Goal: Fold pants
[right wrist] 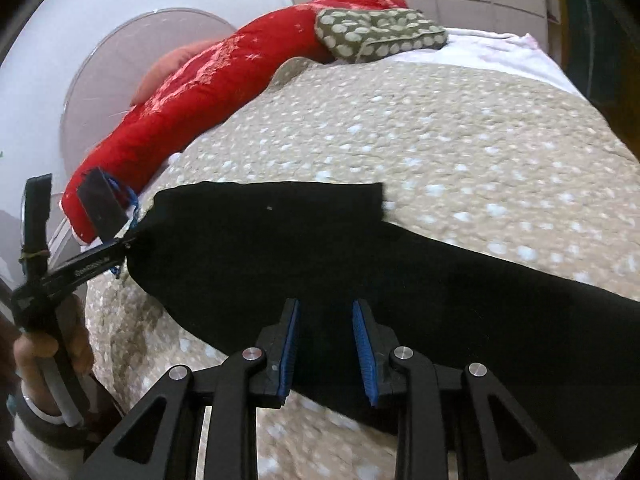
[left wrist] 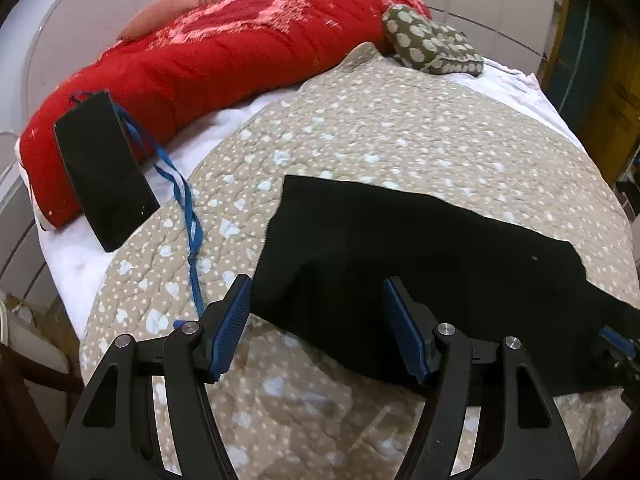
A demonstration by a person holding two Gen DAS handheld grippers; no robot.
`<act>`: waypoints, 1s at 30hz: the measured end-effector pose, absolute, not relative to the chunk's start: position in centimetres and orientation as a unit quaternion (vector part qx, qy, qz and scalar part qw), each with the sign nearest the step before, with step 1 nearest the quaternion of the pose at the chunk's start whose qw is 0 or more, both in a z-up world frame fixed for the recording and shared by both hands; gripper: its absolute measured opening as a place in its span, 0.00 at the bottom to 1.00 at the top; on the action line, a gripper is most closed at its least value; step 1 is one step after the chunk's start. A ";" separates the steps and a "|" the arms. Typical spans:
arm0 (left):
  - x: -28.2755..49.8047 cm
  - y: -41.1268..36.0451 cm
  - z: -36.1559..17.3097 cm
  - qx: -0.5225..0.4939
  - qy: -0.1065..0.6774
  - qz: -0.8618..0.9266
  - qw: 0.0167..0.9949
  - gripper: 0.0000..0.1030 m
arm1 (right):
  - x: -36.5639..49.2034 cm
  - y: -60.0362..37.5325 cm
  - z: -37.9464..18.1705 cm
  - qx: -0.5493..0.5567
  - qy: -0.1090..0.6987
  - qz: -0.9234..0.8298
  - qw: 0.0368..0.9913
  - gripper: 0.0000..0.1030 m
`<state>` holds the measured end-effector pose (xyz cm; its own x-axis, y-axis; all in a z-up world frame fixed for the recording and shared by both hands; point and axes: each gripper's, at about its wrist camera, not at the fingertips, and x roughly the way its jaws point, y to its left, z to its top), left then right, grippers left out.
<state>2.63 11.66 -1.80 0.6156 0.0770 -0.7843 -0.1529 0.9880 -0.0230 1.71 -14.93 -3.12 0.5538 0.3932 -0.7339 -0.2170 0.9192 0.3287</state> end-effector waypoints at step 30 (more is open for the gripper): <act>1.5 -4.3 -3.4 0.018 0.463 -0.072 0.883 0.65 | -4.9 -31.0 -4.9 0.187 0.434 0.041 0.880 0.30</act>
<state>1.45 -4.29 -3.44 0.5609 -0.1105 -0.8205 0.1445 0.9889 -0.0344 -4.91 -30.97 -4.87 0.6191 0.2355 -0.7492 0.0896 0.9266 0.3653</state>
